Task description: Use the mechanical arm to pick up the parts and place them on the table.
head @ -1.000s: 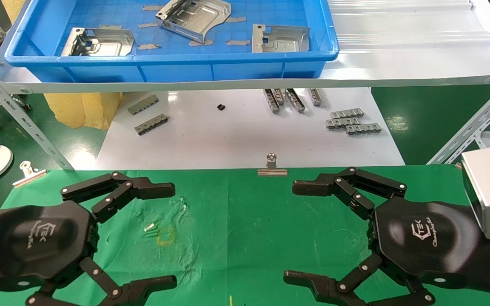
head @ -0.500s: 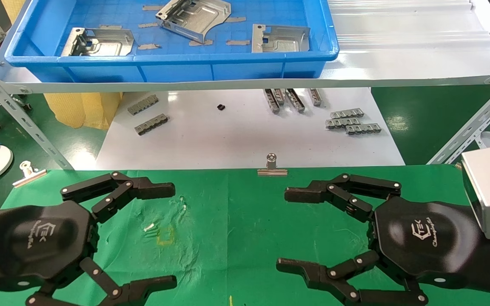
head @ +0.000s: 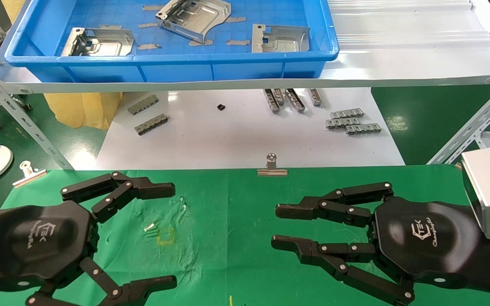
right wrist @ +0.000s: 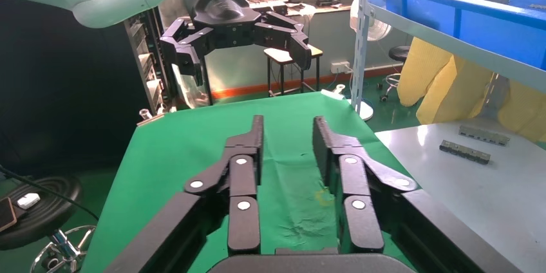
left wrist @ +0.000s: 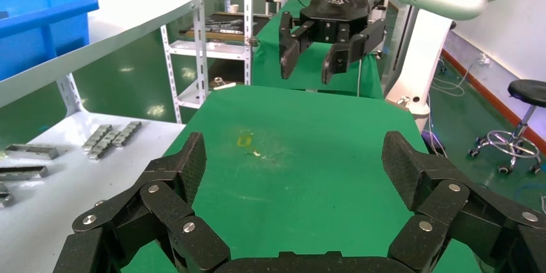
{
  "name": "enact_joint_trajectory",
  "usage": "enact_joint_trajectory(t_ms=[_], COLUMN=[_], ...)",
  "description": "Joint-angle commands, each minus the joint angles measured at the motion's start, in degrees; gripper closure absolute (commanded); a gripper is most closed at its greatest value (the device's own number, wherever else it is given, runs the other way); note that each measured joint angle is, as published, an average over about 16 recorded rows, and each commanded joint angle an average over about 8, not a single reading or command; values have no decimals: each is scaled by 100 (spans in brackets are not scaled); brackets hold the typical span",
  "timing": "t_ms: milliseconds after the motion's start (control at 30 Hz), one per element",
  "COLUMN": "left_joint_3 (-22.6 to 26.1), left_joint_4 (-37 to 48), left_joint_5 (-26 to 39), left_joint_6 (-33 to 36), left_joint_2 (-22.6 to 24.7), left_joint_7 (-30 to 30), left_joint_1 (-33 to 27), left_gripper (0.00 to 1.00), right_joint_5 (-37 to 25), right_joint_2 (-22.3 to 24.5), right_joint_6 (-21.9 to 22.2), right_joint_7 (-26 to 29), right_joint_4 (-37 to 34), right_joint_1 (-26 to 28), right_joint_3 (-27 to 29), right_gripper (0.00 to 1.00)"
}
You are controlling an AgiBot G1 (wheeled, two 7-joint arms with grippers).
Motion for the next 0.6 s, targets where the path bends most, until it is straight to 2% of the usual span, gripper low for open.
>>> enact_joint_trajectory(t_ms=[33, 167, 333, 500, 600], left_joint_3=[-4, 24, 165, 506, 733], left_joint_4=[-10, 46, 571, 1944, 3045], left_joint_5=[-11, 100, 552, 1404, 2010], left_joint_6=[8, -62, -226, -508, -1030], left_joint_2=[-8, 82, 424, 1137, 1695], left_joint_7=[10, -36, -80, 112, 338], left_joint_1=[27, -255, -1206, -2584, -3373], left_gripper=[0, 0, 0, 0, 0], right_joint_5=[0, 0, 0, 1, 1], right_joint_2=[0, 0, 0, 0, 0], right_joint_6=[0, 0, -1, -1, -1], right_joint_7=[0, 0, -1, -1, -1], right_joint_4=[0, -1, -1, -2, -2], right_joint_1=[0, 0, 1, 1, 1], right_joint_3=[0, 0, -1, -2, -2], right_gripper=[100, 100, 100, 100, 100])
